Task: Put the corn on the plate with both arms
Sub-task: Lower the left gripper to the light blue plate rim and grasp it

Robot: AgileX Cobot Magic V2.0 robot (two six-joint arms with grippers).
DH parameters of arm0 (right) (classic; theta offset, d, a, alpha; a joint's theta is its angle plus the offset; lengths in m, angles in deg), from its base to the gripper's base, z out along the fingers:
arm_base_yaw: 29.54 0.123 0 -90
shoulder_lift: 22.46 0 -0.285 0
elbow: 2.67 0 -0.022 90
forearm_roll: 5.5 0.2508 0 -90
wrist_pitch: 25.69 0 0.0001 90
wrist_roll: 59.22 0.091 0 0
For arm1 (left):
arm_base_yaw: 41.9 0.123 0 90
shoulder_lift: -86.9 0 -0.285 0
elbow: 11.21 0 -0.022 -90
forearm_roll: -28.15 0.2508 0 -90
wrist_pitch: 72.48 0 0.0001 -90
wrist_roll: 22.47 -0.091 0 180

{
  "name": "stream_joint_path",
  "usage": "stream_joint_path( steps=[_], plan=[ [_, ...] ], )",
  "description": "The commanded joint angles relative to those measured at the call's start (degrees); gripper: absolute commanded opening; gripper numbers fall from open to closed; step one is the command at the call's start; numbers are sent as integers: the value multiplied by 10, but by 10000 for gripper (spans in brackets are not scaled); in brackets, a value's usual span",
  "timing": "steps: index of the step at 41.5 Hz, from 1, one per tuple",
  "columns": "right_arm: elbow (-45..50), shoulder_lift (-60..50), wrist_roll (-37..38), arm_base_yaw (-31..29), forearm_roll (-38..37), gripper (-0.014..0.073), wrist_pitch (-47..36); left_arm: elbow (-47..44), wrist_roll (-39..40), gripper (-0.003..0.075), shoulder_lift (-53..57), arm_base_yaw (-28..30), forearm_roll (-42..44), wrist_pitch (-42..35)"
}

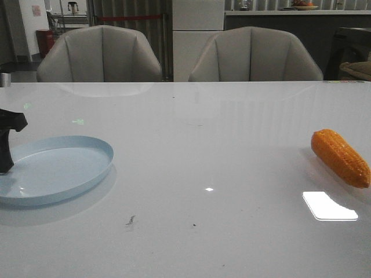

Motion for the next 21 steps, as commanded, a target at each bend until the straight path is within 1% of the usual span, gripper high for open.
stream_joint_path(
  steps=[1, 6, 11, 21],
  plan=[
    [-21, -5, -3, -3, -5, 557, -48, 17, 0, 298, 26, -2, -7, -13],
    [-21, -5, -3, -3, -5, 557, -48, 17, 0, 182, 26, -2, -7, -17],
    [-21, -5, -3, -3, -5, 557, -48, 17, 0, 84, 26, -2, -7, -17],
    [-21, -5, -3, -3, -5, 557, -48, 17, 2, 89, 26, -2, -8, -16]
  ],
)
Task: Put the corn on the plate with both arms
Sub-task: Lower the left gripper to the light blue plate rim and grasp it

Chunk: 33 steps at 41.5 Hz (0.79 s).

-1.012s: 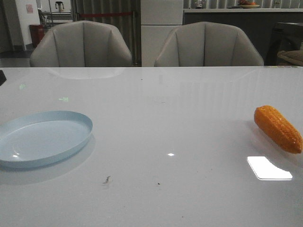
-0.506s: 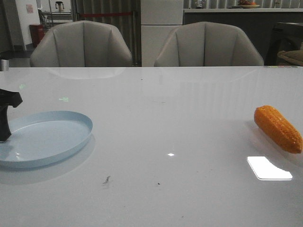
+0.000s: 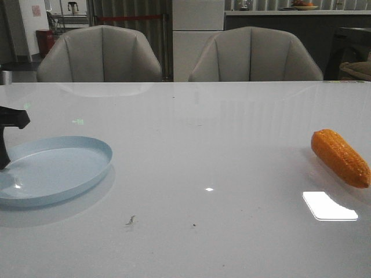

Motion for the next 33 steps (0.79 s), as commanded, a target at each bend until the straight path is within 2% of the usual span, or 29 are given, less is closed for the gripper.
stream_joint_path(
  steps=[1, 27, 33],
  plan=[
    [-21, -5, -3, -3, -5, 557, -48, 15, 2, 89, 26, -2, -3, -6],
    [-21, -5, -3, -3, -5, 557, -48, 15, 2, 89, 38, -2, -56, -1],
    [-21, -5, -3, -3, -5, 557, -48, 41, 1, 89, 55, -2, -82, 5]
  ],
)
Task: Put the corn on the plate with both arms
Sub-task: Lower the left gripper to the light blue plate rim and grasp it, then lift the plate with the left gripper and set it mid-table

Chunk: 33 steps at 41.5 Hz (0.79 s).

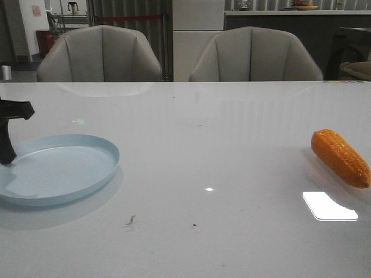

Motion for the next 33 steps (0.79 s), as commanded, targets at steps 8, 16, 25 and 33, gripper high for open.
stream_joint_path(
  steps=[8, 16, 25, 33],
  plan=[
    [-21, -5, -3, -3, -5, 557, -48, 101, -39, 89, 48, -7, -109, 40],
    [-21, -5, -3, -3, -5, 557, -48, 176, -41, 89, 48, -43, -148, 72],
    [-21, -5, -3, -3, -5, 557, -48, 207, -41, 89, 46, -93, -177, 77],
    [-21, -5, -3, -3, -5, 557, -48, 207, -41, 89, 30, -136, -186, 75]
  ],
)
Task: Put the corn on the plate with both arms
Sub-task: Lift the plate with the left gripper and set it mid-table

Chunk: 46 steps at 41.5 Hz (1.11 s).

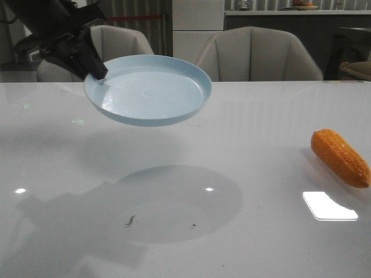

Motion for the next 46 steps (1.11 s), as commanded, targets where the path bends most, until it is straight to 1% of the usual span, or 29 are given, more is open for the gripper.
stream_joint_path(
  steps=[1, 10, 23, 29, 33, 39, 42, 45, 46],
  plan=[
    [-21, -5, -3, -3, -5, 557, -48, 20, -1, 89, 15, -19, -28, -12],
    [-21, -5, -3, -3, -5, 557, -35, 20, 3, 89, -29, -45, -33, -12],
    [-21, -5, -3, -3, -5, 557, -35, 20, 12, 89, -92, -47, -43, -11],
    [-21, -5, -3, -3, -5, 557, -35, 20, 12, 89, -116, -47, -46, 7],
    [-21, -5, -3, -3, -5, 557, -35, 20, 12, 89, -124, -47, -62, 21],
    [-21, -5, -3, -3, -5, 557, -35, 20, 12, 89, -124, -47, -88, 21],
    [-21, -5, -3, -3, -5, 557, -35, 22, -5, 90, -124, -47, -88, 21],
    [-21, -5, -3, -3, -5, 557, -35, 23, -13, 106, -124, -47, -87, 24],
    [-21, -5, -3, -3, -5, 557, -35, 23, -13, 122, -124, -47, -87, 25]
  ],
)
